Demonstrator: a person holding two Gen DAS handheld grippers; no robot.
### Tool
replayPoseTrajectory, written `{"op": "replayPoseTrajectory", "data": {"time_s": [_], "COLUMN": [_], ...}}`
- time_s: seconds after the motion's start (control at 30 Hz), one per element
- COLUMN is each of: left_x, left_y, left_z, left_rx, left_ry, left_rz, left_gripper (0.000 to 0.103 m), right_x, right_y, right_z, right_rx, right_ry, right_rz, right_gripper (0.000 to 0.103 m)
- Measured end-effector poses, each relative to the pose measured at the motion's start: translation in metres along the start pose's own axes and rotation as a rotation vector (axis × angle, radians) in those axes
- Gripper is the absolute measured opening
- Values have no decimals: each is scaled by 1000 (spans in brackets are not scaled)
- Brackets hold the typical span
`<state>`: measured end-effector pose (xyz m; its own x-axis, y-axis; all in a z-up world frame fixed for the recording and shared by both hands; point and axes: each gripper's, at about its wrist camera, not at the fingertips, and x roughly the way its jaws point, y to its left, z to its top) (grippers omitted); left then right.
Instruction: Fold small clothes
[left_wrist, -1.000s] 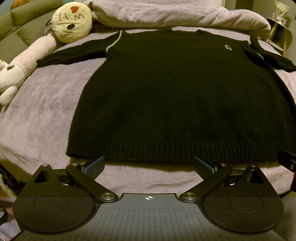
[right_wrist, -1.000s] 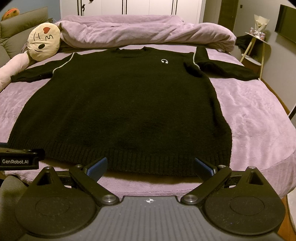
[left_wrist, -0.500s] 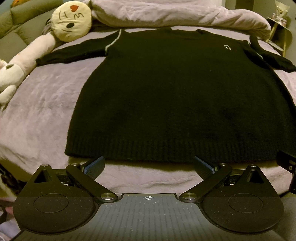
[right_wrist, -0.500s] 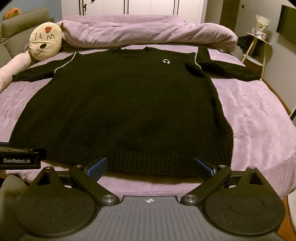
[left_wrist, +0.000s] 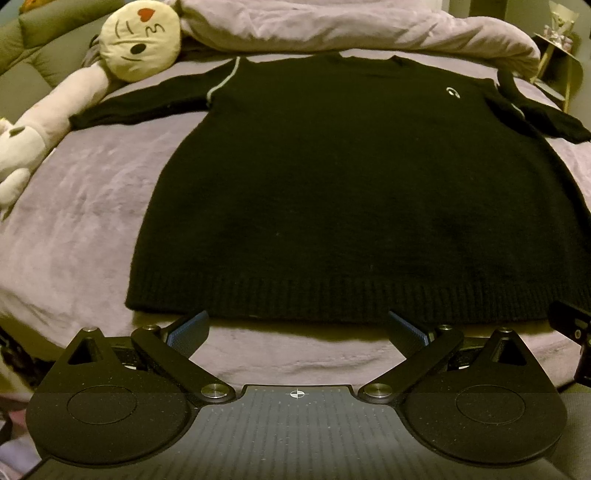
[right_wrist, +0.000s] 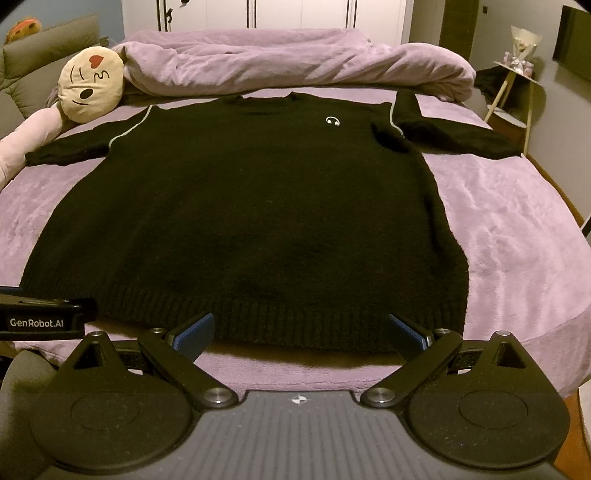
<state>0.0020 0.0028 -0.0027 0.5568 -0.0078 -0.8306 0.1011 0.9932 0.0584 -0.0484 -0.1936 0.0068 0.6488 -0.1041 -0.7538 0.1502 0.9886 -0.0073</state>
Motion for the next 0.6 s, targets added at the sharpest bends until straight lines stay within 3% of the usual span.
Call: {"op": "replayPoseTrajectory", "data": {"time_s": [0.6], "left_x": [7], "left_y": [-6], "left_z": [4], "left_rx": [6], "left_ry": [24], "left_rz": [0], "left_gripper": [103], "right_x": [12], "right_y": [-12], "right_z": [-1], "right_rx": [52], "right_ry": [15], "right_rz": [40], "right_gripper": [99]}}
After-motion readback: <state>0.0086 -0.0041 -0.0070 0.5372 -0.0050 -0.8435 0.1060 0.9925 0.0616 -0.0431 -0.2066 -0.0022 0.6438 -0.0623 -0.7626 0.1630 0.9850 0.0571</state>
